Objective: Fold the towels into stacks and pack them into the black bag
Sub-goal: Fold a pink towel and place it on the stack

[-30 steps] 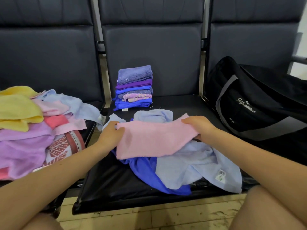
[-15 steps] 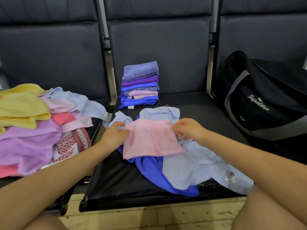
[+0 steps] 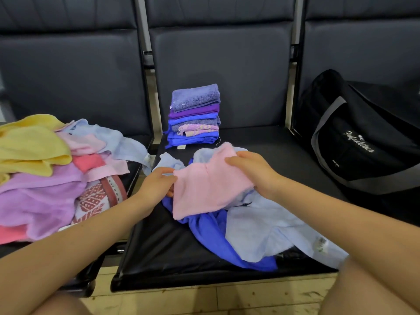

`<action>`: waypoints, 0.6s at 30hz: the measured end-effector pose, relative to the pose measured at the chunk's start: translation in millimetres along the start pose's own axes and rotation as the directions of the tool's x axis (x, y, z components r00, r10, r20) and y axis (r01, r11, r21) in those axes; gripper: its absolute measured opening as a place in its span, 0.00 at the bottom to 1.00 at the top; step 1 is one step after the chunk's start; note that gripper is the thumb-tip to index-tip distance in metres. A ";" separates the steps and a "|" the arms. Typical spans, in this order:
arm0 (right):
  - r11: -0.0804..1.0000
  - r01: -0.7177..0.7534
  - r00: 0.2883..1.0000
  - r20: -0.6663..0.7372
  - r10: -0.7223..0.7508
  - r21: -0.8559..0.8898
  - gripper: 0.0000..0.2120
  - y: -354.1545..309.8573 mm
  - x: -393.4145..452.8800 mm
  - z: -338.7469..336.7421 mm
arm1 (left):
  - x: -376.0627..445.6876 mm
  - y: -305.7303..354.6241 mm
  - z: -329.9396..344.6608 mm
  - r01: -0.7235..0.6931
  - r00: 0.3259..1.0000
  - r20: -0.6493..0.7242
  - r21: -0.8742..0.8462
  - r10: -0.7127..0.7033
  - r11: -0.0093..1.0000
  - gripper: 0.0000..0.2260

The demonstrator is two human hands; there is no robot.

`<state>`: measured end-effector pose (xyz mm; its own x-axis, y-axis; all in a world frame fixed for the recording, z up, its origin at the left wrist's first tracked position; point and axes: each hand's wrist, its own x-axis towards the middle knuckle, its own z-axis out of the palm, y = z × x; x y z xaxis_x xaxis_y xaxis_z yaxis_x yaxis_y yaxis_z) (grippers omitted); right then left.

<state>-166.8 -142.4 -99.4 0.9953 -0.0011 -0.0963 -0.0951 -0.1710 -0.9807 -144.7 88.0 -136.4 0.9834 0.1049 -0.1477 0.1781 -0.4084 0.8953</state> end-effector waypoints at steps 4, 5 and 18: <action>0.997 -0.065 0.947 0.312 0.072 -0.033 0.10 -14.2 -10.9 27.1 | 0.3 -4.1 -1.8 0.001 0.999 -0.032 -0.057 -0.003 0.998 0.09; 0.996 -0.066 0.937 0.340 0.084 -0.065 0.12 -12.2 -10.7 32.9 | -0.7 -4.1 -2.1 -0.001 0.999 -0.041 -0.060 -0.002 0.998 0.10; 0.979 -0.118 0.955 0.251 0.158 -0.167 0.11 25.6 -0.1 44.0 | -7.3 -2.2 -1.6 -0.054 0.998 -0.031 0.075 0.056 0.996 0.08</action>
<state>-170.0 -103.5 -132.0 0.9316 0.2192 -0.2901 -0.2084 -0.3320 -0.9200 -152.4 89.6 -136.5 0.9904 0.1095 -0.0842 0.1268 -0.4800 0.8681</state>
